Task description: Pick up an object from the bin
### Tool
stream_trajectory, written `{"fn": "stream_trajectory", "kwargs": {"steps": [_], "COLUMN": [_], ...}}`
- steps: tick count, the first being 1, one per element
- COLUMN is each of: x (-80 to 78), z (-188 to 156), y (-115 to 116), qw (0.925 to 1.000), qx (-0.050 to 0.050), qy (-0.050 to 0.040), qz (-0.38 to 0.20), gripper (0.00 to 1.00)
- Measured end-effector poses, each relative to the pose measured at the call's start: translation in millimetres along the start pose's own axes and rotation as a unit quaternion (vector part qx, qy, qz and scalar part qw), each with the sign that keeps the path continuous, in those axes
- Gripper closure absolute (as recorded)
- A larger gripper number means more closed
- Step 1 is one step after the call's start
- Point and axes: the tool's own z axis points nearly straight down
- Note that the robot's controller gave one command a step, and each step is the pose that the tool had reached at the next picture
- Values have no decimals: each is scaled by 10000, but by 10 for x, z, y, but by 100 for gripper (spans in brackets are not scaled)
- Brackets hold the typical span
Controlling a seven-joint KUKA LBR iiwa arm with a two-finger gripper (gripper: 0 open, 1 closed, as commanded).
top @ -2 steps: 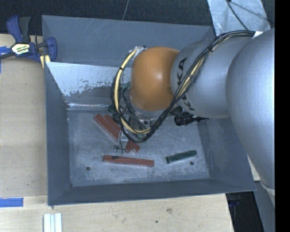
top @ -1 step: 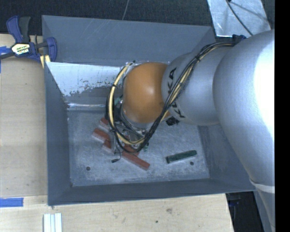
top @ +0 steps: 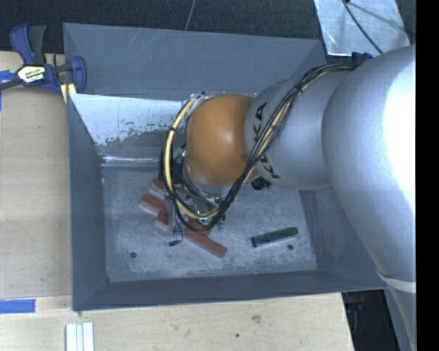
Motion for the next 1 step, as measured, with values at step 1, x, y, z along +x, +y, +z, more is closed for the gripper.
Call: {"fn": "stream_trajectory", "kwargs": {"steps": [1], "x": [0], "z": [0], "y": [0], "qw": [10000], "qx": [0], "qy": [0], "qz": [2], "gripper": [0]}}
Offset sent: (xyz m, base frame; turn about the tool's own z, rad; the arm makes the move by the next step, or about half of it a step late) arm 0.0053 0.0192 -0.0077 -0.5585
